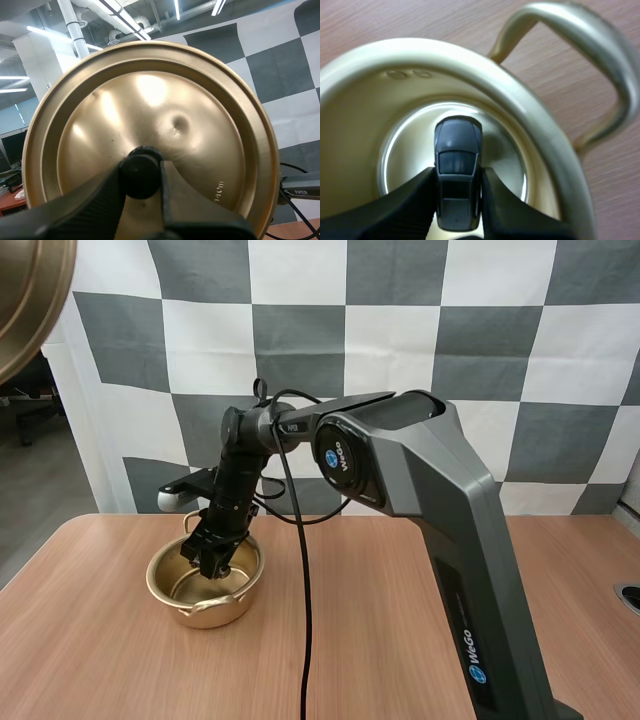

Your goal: Open the pot, put the car inside, and close it

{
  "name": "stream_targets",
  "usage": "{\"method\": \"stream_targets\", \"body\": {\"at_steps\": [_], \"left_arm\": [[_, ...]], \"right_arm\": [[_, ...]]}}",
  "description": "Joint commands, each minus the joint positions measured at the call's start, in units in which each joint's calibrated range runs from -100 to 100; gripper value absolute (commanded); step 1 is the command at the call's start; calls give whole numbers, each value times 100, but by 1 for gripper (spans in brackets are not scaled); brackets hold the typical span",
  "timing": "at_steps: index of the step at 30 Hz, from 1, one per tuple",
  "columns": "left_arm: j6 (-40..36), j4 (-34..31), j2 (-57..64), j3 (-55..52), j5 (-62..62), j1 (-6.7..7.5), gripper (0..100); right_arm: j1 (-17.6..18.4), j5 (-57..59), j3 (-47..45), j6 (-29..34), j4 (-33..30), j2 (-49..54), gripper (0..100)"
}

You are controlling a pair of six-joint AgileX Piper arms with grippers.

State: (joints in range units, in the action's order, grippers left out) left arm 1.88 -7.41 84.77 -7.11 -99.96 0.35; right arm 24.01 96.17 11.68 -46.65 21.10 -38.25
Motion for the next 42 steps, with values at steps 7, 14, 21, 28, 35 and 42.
{"method": "stream_targets", "body": {"at_steps": [7,14,21,28,35,42], "left_arm": [[6,-9,-6,3,-4,-4,0],[6,-9,-6,3,-4,-4,0],[6,-9,-6,3,-4,-4,0],[6,-9,-6,3,-4,-4,0],[6,-19,-6,3,-4,-4,0],[6,-19,-6,3,-4,-4,0]], "right_arm": [[4,109,8,-230,9,4,84],[4,-4,8,-263,31,4,82],[4,112,8,-164,359,4,82],[4,383,14,-267,741,4,100],[4,383,401,-584,618,243,100],[-102,383,1416,-423,622,1021,100]]}}
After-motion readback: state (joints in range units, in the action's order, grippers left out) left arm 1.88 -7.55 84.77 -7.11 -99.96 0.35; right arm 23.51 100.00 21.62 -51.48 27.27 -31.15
